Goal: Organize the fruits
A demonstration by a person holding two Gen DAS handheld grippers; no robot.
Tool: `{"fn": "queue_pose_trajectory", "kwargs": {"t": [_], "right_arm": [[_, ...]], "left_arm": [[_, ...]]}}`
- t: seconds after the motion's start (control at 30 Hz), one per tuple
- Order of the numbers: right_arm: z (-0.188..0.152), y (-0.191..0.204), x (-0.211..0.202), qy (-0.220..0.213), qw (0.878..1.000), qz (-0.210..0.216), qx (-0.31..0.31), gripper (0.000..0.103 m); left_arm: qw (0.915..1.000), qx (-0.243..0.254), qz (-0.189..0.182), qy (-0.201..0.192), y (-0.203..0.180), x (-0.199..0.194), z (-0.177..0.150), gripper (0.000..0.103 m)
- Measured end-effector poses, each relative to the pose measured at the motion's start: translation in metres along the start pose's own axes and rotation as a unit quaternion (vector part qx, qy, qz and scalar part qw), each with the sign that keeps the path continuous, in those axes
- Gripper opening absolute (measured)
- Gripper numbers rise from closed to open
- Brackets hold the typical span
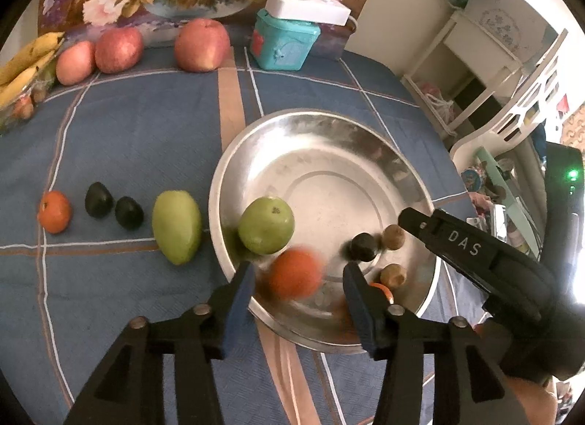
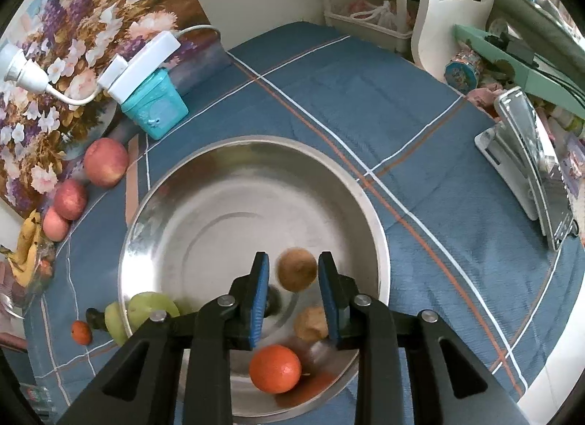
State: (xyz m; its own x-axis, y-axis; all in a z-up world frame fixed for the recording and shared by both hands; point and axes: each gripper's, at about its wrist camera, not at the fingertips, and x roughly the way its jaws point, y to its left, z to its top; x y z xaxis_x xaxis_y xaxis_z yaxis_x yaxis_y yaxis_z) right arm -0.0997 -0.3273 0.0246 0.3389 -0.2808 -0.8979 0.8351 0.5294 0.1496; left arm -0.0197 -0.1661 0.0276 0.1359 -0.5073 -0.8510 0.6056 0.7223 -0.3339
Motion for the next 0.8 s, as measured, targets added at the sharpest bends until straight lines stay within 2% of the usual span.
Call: {"fn": "queue_pose_trajectory", "kwargs": {"t": [0.03,0.17,0.23,0.33,0.43,0.53,0.63,0.8], "right_arm": [[0.000,0.000,0.000,-0.001,1.000,-0.001,0.000,0.045],[0.000,-0.001,-0.001,-0.002,1.000,0.000,0.003,0.048],[0.000,0.001,-0.001,-0.002,1.000,0.000,0.000,0.058],[-0.001,0.006,-0.002,0.001,1.000,0.002,-0.008,0.062],[-0.003,0.017,-0.004,-0.001,1.000,0.004,-0.028,0.078],[-0.006,0.032,-0.007,-0.004,0.998,0.003,-0.055,0.079],[-0.012,0.053,-0.010,-0.008,0.995,0.001,-0.096,0.079],[-0.028,0.099,-0.017,-0.009,0.983,0.017,-0.181,0.079]], "left_arm": [[1.0000,0.002,0.001,-0.002,0.000,-0.001,0.000,0.055],[1.0000,-0.002,0.003,-0.004,0.003,-0.003,0.002,0.059],[0.9999,-0.010,0.005,-0.005,0.007,-0.004,0.004,0.065],[0.9994,-0.030,0.013,-0.009,0.019,-0.010,0.008,0.071],[0.9979,-0.056,0.030,-0.018,0.035,-0.017,0.012,0.078],[0.9948,-0.085,0.050,-0.025,0.056,-0.025,0.017,0.082],[0.9877,-0.126,0.089,-0.026,0.084,-0.034,0.018,0.084],[0.9702,-0.192,0.143,-0.038,0.132,-0.055,0.012,0.084]]}}
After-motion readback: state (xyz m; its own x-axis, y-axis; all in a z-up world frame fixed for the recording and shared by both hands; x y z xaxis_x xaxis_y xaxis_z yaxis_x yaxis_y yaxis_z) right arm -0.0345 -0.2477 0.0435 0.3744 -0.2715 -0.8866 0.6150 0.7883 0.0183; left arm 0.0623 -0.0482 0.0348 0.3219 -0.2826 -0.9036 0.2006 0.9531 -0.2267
